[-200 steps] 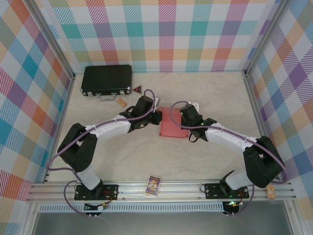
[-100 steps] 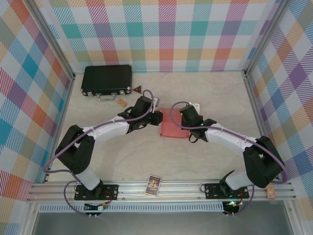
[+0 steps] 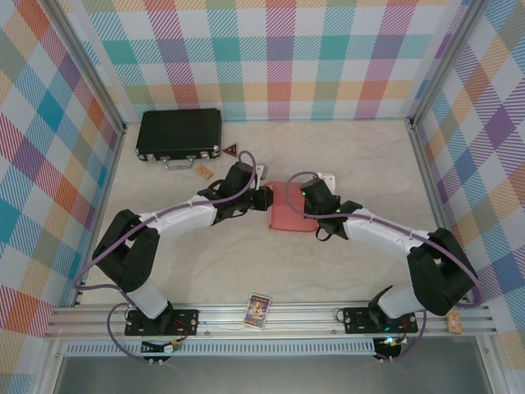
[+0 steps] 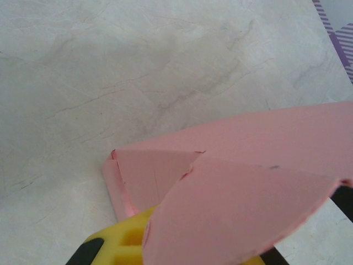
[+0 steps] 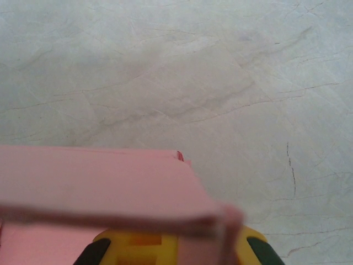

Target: Fold the paper box

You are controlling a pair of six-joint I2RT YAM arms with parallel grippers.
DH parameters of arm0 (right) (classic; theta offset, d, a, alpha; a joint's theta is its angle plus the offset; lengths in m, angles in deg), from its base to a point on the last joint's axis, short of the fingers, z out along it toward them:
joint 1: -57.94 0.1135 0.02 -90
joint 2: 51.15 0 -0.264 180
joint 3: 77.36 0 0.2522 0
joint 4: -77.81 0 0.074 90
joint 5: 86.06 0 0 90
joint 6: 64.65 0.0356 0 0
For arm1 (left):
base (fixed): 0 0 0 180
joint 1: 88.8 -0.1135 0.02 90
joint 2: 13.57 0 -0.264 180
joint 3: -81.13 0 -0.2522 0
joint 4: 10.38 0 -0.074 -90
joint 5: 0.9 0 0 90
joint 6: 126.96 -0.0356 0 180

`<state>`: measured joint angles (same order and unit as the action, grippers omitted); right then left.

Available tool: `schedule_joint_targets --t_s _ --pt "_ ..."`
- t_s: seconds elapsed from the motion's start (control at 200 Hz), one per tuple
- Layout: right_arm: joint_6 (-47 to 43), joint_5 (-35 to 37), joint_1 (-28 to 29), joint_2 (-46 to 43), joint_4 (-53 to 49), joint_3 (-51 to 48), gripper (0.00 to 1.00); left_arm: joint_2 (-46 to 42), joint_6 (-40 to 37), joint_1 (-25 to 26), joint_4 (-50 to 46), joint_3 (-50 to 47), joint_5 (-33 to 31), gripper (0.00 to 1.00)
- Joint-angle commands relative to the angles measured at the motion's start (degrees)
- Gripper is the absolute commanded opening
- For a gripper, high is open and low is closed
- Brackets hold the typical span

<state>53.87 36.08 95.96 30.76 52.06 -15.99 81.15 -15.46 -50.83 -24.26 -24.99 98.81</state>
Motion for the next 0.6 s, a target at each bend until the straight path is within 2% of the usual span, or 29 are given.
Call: schedule_joint_targets --t_s 0.0,0.405,0.595 --pt "1.4 0.5 0.7 -0.6 0.4 -1.0 0.01 0.5 2.0 0.9 2.7 -0.8 2.6 0.08" --pt "2.6 1.1 1.5 -1.0 0.8 -2.3 0.01 0.6 3.2 0.9 5.7 -3.0 3.7 0.00" --pt "3.2 1.6 1.9 -1.7 1.0 -3.5 0.01 1.3 3.4 1.3 5.9 -3.4 4.5 0.00"
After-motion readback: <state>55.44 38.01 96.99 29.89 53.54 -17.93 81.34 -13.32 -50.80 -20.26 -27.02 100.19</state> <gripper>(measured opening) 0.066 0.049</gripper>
